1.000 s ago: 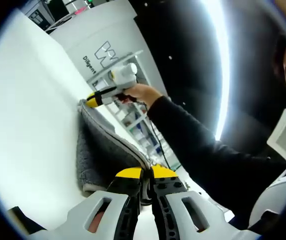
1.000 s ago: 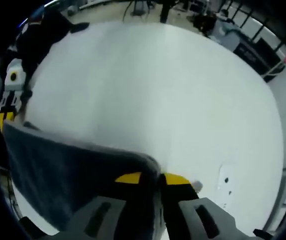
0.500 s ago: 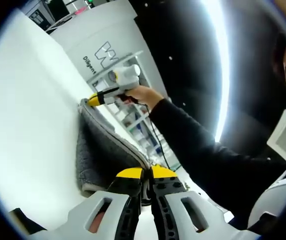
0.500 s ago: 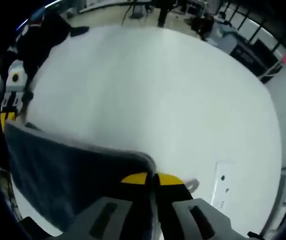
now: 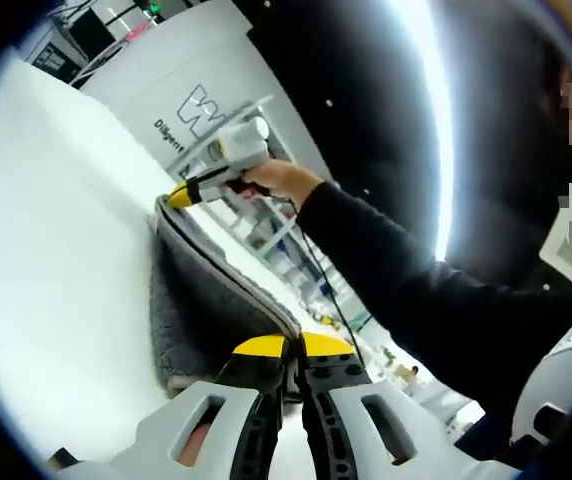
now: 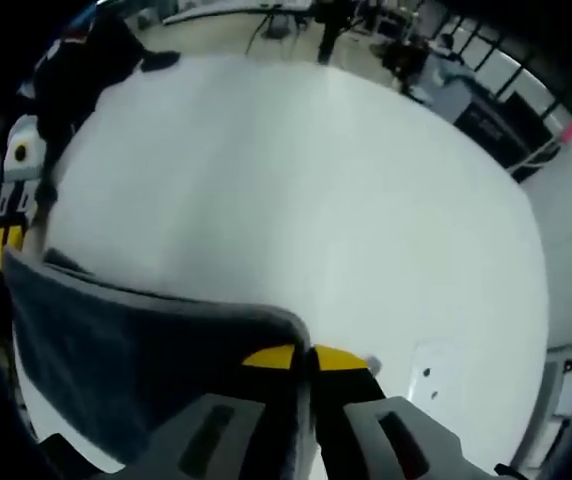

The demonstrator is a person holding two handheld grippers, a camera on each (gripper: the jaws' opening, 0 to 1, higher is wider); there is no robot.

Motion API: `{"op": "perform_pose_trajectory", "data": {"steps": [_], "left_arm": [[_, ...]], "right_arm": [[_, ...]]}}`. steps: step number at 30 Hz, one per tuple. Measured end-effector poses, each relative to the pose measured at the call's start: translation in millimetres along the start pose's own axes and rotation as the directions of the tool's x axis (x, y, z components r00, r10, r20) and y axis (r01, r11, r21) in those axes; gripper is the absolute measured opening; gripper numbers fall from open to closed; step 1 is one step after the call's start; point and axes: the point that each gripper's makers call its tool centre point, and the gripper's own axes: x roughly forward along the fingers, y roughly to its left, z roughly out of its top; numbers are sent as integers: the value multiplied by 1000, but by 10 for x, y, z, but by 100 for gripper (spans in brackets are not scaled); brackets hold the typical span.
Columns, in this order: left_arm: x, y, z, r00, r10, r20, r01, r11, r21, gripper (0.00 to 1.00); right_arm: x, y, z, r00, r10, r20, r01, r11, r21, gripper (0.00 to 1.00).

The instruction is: Open the folded towel by lifting each exposed corner and separating the folded layers until the towel lies flat within the target outline without major curled edges

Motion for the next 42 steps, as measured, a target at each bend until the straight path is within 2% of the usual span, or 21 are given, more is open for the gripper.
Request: {"op": "perform_pose_trajectory", "data": {"steps": [1, 4, 10, 23, 28, 31, 42], "left_arm": [[-14, -28, 11, 1000, -13, -3, 13, 999, -32, 2], [-56, -18, 85, 1000, -1, 12, 1, 1000, 6, 3], [-123, 38, 153, 1000, 13, 25, -14, 1000, 8, 2], [-268, 195, 424, 996, 54, 77, -55, 998, 14, 3], [-291, 126, 511, 994, 35, 108, -40, 998, 46, 3], [-296, 87, 513, 995, 19, 94, -23, 999, 44, 2], [-320, 46, 577, 993, 24, 113, -35, 995, 90, 2]], "right_arm": [[-5, -27, 39, 1000, -1, 4, 1, 1000, -2, 0], [-3, -21, 124, 1000, -4, 4, 4, 1000, 0, 0], [36, 8, 166, 1000, -8, -28, 8, 1000, -7, 0], [92, -82, 415, 999, -34, 1, 34, 999, -2, 0], [57, -84, 531, 999, -27, 35, 26, 999, 23, 0], [15, -84, 563, 999, -25, 40, 24, 999, 30, 0], [-120, -136, 630, 998, -53, 45, 52, 999, 14, 0]]}}
